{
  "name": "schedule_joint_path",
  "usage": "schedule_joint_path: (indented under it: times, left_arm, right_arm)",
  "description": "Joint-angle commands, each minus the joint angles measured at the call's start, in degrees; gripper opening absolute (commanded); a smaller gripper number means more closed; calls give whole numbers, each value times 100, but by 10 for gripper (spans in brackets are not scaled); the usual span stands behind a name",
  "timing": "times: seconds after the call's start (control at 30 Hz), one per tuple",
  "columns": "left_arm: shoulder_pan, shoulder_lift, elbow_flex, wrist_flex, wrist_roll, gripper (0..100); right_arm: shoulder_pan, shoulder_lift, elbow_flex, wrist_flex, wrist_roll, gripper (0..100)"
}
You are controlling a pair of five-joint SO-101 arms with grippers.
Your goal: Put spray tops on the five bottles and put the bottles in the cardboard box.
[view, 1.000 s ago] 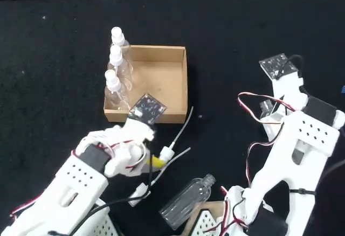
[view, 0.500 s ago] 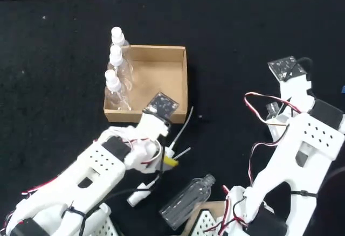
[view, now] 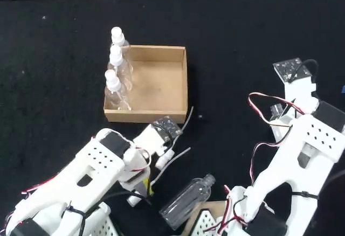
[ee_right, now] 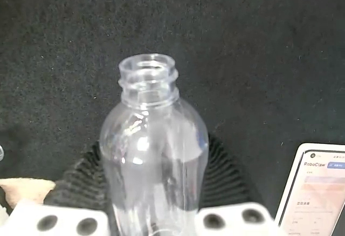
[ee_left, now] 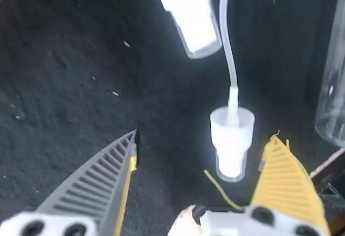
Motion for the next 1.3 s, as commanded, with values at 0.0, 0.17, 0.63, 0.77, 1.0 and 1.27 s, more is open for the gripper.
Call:
schedule_joint_path:
  times: [0.0,0.17,0.63,0.77,1.0,1.27]
  left_arm:
    - [13,9,-40,158,-114,332]
    - [418,9,163,158,-79,332]
    - [1077,9,681,-580,571,88]
    - [1068,9,664,-396,527,70]
    - [347,9,-242,756,-413,69]
    - [-2818,9,-2123,2725,-3534,69]
  right_arm:
    - [62,-268,-365,0,9,11]
    - [44,-259,-365,0,9,11]
    - [70,-259,-365,0,9,11]
    - [62,-259,-365,0,9,11]
    - [62,-259,-365,0,9,11]
    - [62,-268,-365,18,9,11]
